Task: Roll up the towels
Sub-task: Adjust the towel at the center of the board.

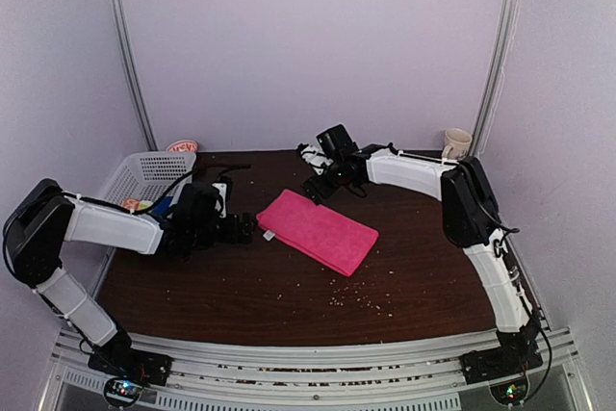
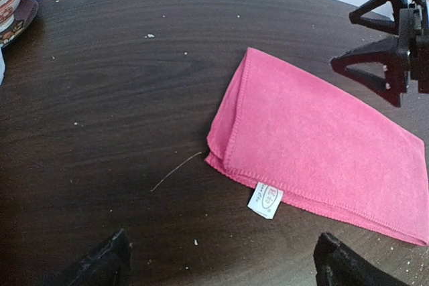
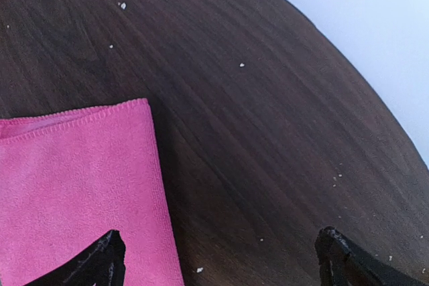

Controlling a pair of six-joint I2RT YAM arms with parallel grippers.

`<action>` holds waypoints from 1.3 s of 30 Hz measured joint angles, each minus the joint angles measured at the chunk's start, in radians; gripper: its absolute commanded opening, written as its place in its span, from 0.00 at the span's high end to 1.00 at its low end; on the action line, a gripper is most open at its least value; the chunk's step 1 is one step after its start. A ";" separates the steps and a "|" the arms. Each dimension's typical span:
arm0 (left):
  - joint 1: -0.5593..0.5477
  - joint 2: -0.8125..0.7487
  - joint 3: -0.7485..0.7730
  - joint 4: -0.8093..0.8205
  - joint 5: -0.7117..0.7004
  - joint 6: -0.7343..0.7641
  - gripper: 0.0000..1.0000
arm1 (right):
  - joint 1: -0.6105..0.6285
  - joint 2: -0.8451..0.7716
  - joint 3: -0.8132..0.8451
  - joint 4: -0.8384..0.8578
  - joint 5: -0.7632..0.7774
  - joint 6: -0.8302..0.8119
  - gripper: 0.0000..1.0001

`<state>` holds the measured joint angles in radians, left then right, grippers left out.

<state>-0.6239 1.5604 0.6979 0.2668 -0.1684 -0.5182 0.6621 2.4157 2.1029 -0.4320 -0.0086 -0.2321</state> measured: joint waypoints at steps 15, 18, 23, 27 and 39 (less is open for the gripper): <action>-0.018 0.003 -0.003 -0.002 -0.016 -0.005 0.02 | 0.021 0.118 0.010 0.072 0.049 0.026 0.00; -0.020 0.006 -0.003 -0.003 -0.018 -0.005 0.02 | 0.021 0.124 0.018 0.089 0.067 0.026 0.00; -0.026 0.012 -0.003 -0.004 -0.026 -0.008 0.02 | 0.021 0.134 0.021 0.106 0.142 0.027 0.00; -0.030 0.012 -0.003 -0.006 -0.037 -0.008 0.02 | 0.001 0.142 0.030 0.114 0.196 0.027 0.00; -0.031 0.004 0.025 -0.012 -0.129 0.041 0.02 | -0.217 0.150 0.066 0.068 0.267 0.049 0.00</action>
<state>-0.6548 1.5646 0.7227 0.2546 -0.2977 -0.4774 0.4450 2.5652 2.1689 -0.3641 0.2581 -0.1829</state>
